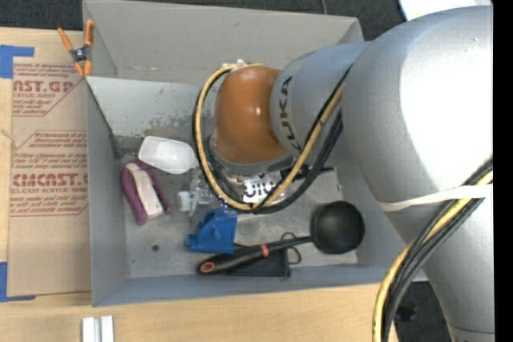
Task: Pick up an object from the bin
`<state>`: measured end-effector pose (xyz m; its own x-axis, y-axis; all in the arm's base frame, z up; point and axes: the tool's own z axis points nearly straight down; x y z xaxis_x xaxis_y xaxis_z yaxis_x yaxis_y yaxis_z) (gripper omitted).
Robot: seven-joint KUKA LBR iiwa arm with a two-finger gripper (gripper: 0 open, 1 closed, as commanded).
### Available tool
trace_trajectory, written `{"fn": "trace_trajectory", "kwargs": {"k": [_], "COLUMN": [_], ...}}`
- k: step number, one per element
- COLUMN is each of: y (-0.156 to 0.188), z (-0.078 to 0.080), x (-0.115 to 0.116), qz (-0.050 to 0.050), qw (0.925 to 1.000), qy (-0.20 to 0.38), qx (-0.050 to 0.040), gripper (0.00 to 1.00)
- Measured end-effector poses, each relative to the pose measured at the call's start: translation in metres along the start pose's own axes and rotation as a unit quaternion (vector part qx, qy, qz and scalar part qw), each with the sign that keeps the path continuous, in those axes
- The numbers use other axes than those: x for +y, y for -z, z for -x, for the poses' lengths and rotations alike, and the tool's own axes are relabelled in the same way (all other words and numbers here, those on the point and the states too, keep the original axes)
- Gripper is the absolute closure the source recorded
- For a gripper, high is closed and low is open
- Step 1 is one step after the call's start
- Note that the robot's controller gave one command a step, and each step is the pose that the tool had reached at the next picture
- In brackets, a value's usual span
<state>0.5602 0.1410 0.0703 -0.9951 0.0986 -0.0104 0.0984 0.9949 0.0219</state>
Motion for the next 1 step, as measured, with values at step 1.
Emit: {"fn": "trace_trajectory", "kwargs": {"k": [1], "y": [-0.0001], "z": [0.0016], "x": [-0.0028], "qz": [0.001], "qw": [0.9977], "qy": [-0.068], "qx": [-0.0005], "gripper": [1.0]}}
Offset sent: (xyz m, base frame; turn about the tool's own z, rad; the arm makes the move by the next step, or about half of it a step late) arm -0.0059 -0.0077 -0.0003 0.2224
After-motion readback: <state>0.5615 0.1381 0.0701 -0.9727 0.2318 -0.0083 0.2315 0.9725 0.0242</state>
